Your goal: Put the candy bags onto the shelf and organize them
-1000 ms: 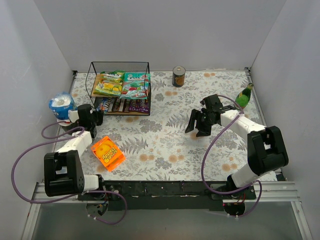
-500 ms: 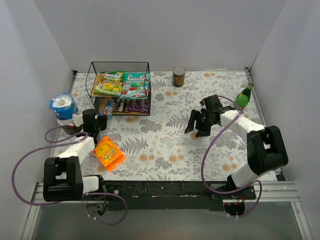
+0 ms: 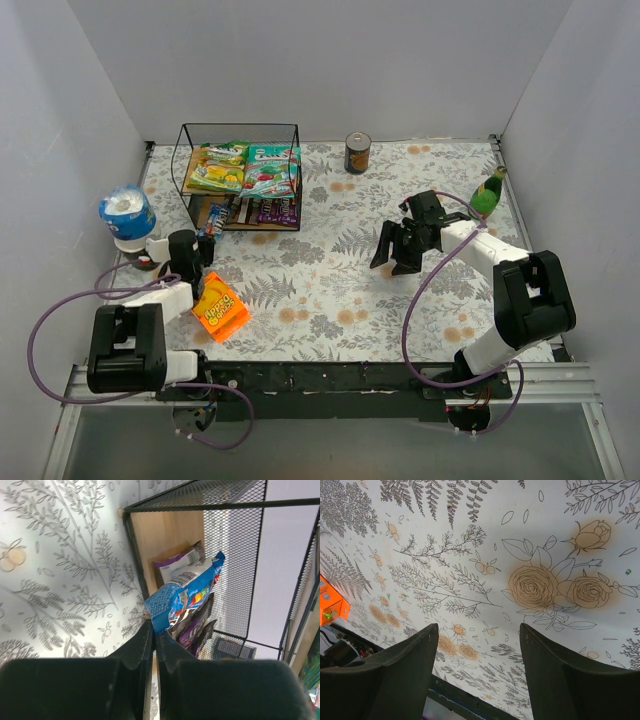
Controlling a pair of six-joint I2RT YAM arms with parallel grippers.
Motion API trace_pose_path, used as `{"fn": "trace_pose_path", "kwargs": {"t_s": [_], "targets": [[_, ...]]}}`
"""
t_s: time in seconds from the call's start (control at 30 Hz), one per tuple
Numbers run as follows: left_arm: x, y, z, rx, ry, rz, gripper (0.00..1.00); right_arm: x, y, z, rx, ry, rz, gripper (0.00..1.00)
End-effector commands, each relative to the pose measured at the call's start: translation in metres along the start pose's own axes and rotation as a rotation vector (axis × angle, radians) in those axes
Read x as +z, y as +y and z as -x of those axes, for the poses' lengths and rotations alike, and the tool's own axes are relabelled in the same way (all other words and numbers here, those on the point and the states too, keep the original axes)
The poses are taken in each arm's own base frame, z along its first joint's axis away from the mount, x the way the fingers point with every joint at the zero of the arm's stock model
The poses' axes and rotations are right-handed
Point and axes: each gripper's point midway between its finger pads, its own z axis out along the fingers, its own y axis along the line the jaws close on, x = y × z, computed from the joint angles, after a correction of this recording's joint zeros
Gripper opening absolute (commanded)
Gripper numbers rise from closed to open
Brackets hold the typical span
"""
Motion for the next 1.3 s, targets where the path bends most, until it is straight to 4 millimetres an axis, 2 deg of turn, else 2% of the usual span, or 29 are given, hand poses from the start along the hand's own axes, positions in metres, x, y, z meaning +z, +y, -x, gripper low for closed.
{"fn": "trace_pose_path", "kwargs": {"t_s": [0.0,0.23,0.3,0.37,0.5,0.83,1.27], "targets": [[0.003,-0.048,0.02,-0.76,-0.019,-0.105,0.0,0.0,0.001,0.0,-0.012,0.01,0.016,0.73],[0.009,-0.056,0.026,-0.826,-0.035,-0.161,0.0,0.0,0.0,0.001,-0.016,0.013,0.013,0.73],[0.011,-0.049,0.028,-0.85,-0.05,-0.155,0.0,0.0,-0.002,0.001,-0.015,0.018,0.008,0.73],[0.012,-0.055,0.031,-0.875,-0.049,-0.184,0.0,0.0,-0.001,0.003,-0.018,0.015,0.009,0.73],[0.022,-0.056,0.029,-0.875,-0.052,-0.171,0.0,0.0,-0.001,0.004,-0.019,0.019,0.004,0.73],[0.043,-0.079,0.033,-0.913,-0.051,-0.244,0.0,-0.001,-0.004,0.003,-0.013,0.017,-0.008,0.73],[0.06,-0.084,0.035,-0.93,-0.077,-0.231,0.0,-0.002,-0.006,0.006,-0.004,0.014,-0.012,0.73]]}}
